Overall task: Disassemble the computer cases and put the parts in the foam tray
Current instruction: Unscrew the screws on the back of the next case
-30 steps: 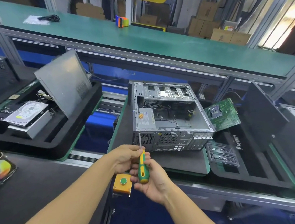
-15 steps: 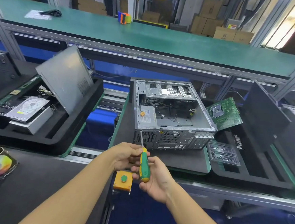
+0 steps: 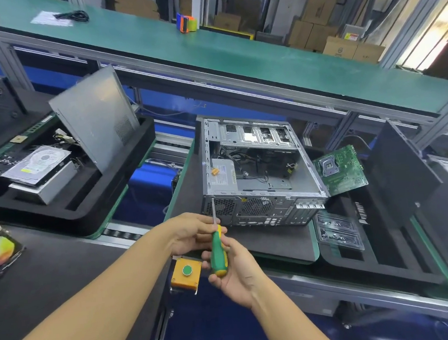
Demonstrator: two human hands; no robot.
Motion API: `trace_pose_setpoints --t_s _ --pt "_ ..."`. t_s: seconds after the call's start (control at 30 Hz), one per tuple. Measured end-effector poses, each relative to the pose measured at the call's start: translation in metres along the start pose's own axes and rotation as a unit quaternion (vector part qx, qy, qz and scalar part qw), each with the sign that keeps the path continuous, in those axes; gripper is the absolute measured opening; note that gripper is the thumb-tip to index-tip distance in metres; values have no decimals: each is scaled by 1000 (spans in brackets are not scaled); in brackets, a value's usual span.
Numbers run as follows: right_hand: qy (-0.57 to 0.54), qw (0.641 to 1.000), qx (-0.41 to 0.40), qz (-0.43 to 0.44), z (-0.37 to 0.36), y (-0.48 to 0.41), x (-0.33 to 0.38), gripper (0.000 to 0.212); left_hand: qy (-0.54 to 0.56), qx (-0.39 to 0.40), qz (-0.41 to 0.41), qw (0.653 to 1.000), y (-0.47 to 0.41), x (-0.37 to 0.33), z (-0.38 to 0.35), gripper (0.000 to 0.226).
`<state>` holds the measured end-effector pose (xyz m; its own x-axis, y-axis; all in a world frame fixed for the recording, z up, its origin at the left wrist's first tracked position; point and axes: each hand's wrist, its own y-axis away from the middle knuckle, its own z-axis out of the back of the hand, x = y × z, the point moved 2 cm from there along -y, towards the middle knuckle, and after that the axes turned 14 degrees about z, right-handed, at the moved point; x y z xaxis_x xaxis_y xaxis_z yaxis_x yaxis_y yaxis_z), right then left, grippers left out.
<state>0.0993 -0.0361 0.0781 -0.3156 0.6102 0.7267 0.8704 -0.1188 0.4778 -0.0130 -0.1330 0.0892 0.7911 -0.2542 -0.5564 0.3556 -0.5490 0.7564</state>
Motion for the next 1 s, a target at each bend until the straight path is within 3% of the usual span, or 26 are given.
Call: trace_pose_setpoints --t_s 0.1,0.27,0.43,0.83,0.9,1.0 --pt "19 1000 14 6 1 1 2 29 11 -7 -11 1000 -1 -4 -3 26" --pt "110 992 -39 55 3 -5 -5 17 95 -154 -58 982 -22 -23 -12 29" --pt "120 990 -45 50 4 -6 -3 21 145 -220 -56 963 -44 -25 -11 27" --pt "203 977 -9 61 44 6 17 7 186 -240 -115 946 -58 -17 -11 14" --pt "196 976 -10 90 59 8 35 9 137 -245 -117 952 -58 -17 -17 20" --pt "177 974 -34 137 86 7 72 10 -41 -188 -83 978 -65 -7 -47 25"
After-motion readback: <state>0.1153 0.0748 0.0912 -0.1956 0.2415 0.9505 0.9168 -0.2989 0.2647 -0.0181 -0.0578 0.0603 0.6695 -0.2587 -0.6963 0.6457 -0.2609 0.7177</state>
